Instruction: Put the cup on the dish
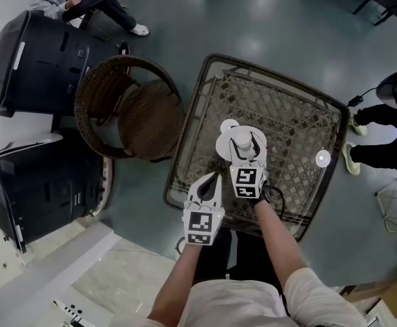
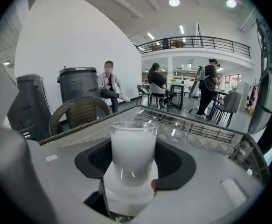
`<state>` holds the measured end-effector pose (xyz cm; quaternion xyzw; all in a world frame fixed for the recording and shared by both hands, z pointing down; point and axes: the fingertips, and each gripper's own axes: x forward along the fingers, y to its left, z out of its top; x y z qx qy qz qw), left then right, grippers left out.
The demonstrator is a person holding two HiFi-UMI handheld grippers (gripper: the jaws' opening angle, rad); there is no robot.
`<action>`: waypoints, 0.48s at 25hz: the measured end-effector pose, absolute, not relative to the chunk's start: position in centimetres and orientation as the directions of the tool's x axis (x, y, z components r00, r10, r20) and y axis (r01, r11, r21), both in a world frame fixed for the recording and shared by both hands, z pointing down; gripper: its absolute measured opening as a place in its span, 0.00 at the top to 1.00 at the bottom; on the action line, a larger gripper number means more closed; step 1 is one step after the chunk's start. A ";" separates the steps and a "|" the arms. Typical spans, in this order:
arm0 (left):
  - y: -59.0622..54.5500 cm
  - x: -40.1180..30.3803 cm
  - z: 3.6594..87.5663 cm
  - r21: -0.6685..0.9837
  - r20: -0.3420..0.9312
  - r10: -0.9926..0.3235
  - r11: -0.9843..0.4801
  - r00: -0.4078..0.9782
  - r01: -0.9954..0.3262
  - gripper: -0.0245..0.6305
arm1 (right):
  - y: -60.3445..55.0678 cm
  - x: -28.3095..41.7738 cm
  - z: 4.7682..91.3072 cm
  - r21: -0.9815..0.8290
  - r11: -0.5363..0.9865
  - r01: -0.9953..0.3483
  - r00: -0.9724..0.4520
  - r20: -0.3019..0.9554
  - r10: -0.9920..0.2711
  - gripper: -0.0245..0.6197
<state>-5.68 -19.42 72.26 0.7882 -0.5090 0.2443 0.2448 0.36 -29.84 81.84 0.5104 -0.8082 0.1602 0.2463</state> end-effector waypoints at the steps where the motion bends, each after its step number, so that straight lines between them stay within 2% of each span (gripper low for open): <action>1: -19.3 -5.7 72.4 0.136 0.635 -0.681 -0.365 0.364 -0.921 0.96 | -29.9 0.2 82.0 -0.005 0.434 -0.901 -0.361 0.565 -0.742 0.56; 12: -19.0 -6.1 72.2 0.140 0.639 -0.682 -0.352 0.356 -0.925 0.96 | -28.8 -0.3 83.0 0.024 0.460 -0.888 -0.356 0.597 -0.718 0.56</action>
